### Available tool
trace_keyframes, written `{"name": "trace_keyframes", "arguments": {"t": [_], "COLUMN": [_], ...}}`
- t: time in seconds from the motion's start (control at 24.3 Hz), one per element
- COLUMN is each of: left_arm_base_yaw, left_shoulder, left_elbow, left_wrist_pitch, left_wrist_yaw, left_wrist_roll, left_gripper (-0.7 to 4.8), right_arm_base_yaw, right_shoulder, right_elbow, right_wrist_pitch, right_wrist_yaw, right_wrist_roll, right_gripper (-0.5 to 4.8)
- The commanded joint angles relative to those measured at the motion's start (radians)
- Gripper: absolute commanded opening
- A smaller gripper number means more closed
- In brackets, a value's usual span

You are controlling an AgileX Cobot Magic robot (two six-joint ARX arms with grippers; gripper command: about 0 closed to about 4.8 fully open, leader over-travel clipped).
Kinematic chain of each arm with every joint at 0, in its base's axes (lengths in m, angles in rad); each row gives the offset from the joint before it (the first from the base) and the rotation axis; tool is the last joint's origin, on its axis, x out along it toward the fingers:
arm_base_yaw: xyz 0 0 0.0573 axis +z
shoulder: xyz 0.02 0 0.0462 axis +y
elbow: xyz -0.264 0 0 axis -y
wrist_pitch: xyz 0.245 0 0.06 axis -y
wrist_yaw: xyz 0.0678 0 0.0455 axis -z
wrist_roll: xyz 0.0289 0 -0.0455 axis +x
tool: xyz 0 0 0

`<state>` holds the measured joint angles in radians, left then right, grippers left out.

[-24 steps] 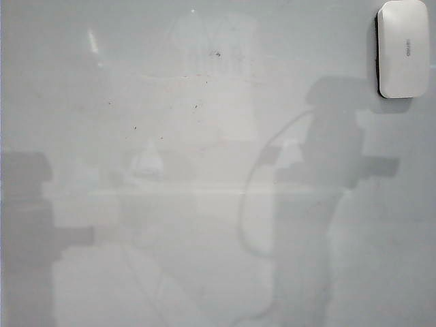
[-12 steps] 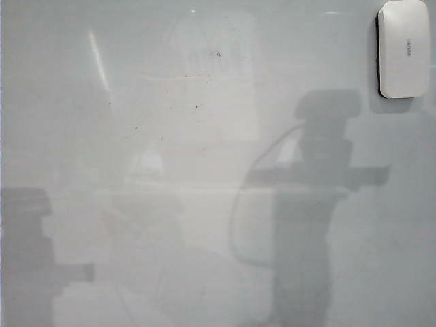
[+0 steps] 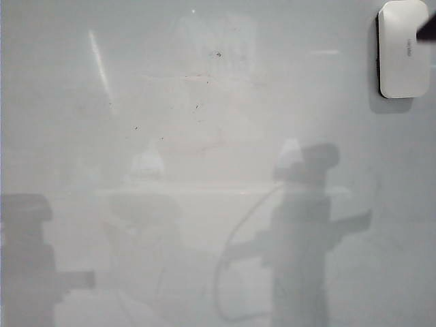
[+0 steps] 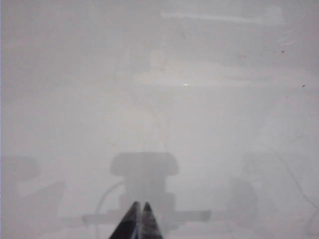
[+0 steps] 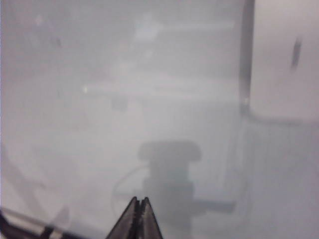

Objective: Grab the whiteboard eraser that is attached to the surface of the whiteboard and use it to clean the writing on the whiteboard.

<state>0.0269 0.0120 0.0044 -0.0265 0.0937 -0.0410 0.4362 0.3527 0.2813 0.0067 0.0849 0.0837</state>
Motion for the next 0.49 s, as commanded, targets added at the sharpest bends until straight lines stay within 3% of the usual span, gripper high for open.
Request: {"name": "trace_keyframes", "arguments": {"t": [0.04, 0.21, 0.33, 0.41, 0.49], "left_arm_base_yaw": [-0.001, -0.001, -0.001, -0.001, -0.001], "left_shoulder": [0.0, 0.0, -0.001, -0.002, -0.002], "left_elbow": [0.003, 0.003, 0.003, 0.003, 0.003], "left_wrist_pitch": [0.006, 0.005, 0.005, 0.006, 0.006], "left_wrist_yaw": [0.0, -0.001, -0.001, -0.001, -0.001], "left_wrist_roll": [0.001, 0.001, 0.001, 0.001, 0.0], "left_gripper": [-0.05, -0.05, -0.05, -0.05, -0.05], "right_arm_base_yaw": [0.001, 0.001, -0.001, -0.034, -0.094], "right_shoulder": [-0.001, -0.001, -0.012, -0.063, -0.116], "right_elbow": [-0.004, -0.005, -0.024, -0.097, -0.177], "right_wrist_pitch": [-0.071, -0.169, -0.166, -0.073, 0.044], "right_wrist_yaw": [-0.005, -0.001, 0.072, 0.142, 0.135], "right_wrist_roll": [0.005, -0.006, -0.063, -0.081, -0.075], "right_gripper": [0.0, -0.01, -0.01, -0.01, -0.01]}}
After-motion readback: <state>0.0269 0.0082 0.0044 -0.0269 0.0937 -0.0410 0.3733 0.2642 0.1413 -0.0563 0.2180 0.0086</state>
